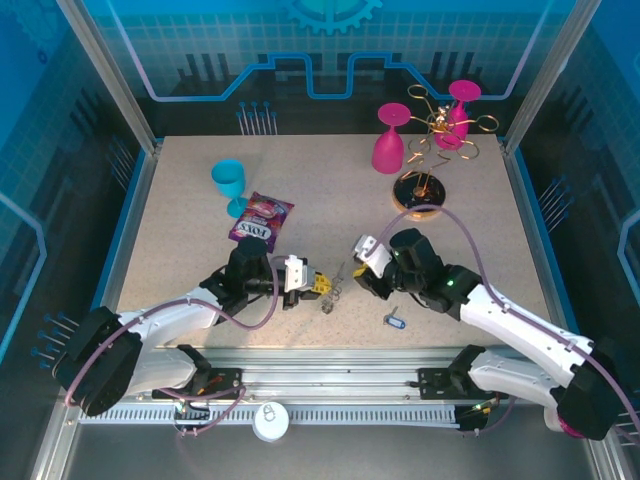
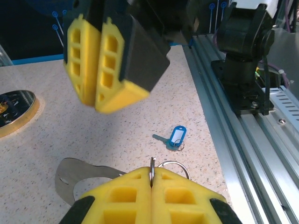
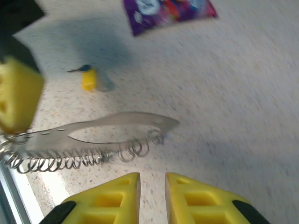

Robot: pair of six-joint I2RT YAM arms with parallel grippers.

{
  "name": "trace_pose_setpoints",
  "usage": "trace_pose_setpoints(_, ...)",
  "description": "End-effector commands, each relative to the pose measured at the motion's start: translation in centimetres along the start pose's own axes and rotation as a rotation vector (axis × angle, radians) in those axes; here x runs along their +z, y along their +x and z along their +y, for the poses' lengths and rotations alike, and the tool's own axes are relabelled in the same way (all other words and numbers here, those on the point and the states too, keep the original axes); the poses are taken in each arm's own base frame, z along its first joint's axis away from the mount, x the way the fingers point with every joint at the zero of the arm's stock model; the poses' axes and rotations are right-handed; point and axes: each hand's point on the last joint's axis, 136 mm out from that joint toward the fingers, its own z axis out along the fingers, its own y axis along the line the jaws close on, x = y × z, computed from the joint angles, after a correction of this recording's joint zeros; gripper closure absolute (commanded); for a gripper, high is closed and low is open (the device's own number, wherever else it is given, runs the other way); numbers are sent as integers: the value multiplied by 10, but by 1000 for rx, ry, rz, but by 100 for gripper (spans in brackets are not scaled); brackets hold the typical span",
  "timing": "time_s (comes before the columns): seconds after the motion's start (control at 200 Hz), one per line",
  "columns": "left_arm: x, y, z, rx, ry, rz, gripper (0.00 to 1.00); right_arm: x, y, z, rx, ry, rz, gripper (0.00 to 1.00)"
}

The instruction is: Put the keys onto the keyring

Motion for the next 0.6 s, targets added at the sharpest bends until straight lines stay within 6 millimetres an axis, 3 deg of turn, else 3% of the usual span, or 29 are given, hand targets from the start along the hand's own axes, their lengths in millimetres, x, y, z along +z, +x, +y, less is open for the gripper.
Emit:
trace_pose_setpoints(0.0, 0, 1, 5, 12, -24, 14, 100, -17, 61, -28, 449, 234, 280, 79)
trace_pose_setpoints(0.09, 0, 2, 7, 3, -35, 16, 100, -22, 94, -21, 645, 273, 440, 77)
trace_pose_setpoints(0.165, 1, 3, 9, -3, -44, 15, 100, -22, 114, -11, 723, 270, 554, 72)
trace_pose_setpoints(0.3, 1, 3, 9, -4, -49, 12, 100, -18, 143, -3, 839, 308, 666, 71)
trace_pose_setpoints(0.595, 1, 5, 7, -3, -39, 16, 100, 5, 170, 12, 1043, 286, 675, 69)
